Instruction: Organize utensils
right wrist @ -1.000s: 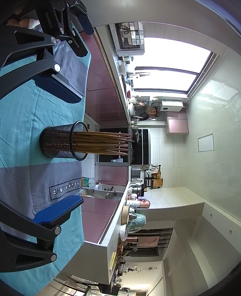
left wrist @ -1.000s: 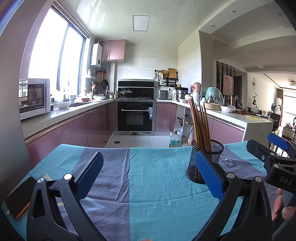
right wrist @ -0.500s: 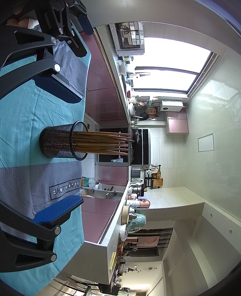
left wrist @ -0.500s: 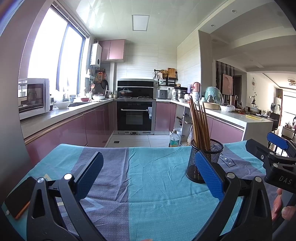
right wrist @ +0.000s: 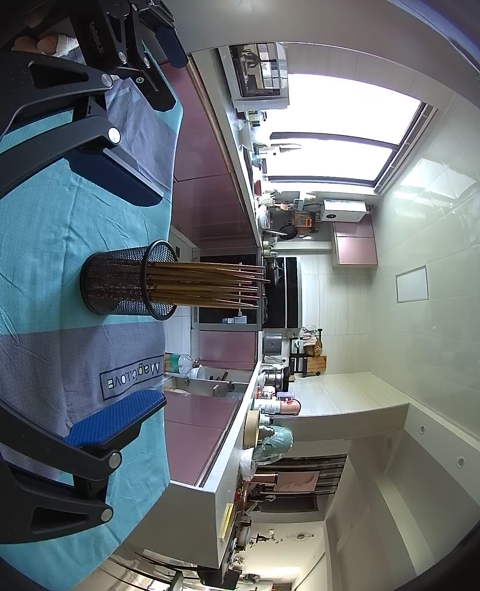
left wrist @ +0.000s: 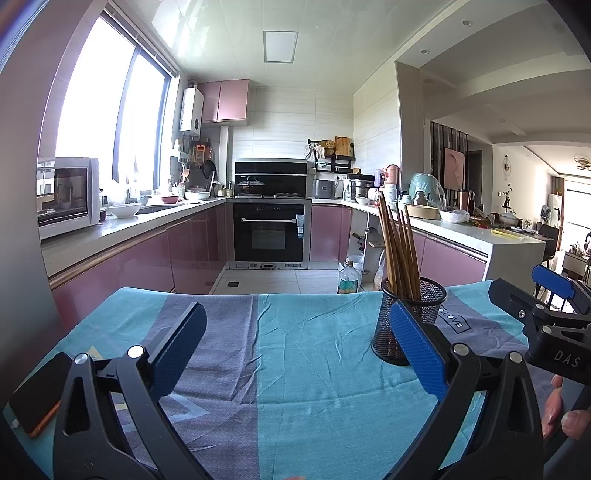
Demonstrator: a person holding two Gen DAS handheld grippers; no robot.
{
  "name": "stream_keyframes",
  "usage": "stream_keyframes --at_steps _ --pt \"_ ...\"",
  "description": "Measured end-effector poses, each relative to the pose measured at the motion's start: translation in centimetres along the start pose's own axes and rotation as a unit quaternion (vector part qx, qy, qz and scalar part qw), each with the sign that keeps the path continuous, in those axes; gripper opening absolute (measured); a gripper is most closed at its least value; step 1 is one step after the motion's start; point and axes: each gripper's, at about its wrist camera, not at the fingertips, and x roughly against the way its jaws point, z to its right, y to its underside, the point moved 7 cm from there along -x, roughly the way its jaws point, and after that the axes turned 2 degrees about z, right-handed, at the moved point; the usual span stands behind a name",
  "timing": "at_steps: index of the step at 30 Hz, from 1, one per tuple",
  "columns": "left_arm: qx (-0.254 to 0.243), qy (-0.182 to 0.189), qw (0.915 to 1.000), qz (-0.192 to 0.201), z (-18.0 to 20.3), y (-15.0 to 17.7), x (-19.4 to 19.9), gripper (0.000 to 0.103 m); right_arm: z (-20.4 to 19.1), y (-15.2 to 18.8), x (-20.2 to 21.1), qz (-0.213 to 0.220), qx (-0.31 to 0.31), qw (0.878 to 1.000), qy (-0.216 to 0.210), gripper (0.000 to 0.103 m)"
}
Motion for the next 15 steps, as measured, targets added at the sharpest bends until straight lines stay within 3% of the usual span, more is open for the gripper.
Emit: stream_keyframes --at_steps 8,12,15 --pt "-0.005 -0.001 1.0000 -0.004 -0.1 0.1 -0.1 0.098 0.1 0.3 -0.2 -0.007 -0.003 1.000 -0.004 0.096" --pt "0.007 0.001 0.9989 -0.045 -0.7 0.8 -1.5 0.098 1.8 0.9 -1.1 -0.035 -0.008 0.999 0.003 0.096" --pt "0.015 -0.003 0.9958 -0.090 -1.7 2.0 -3.2 0.098 5.1 2.6 -3.2 -0.095 -0.013 0.995 0.028 0.096"
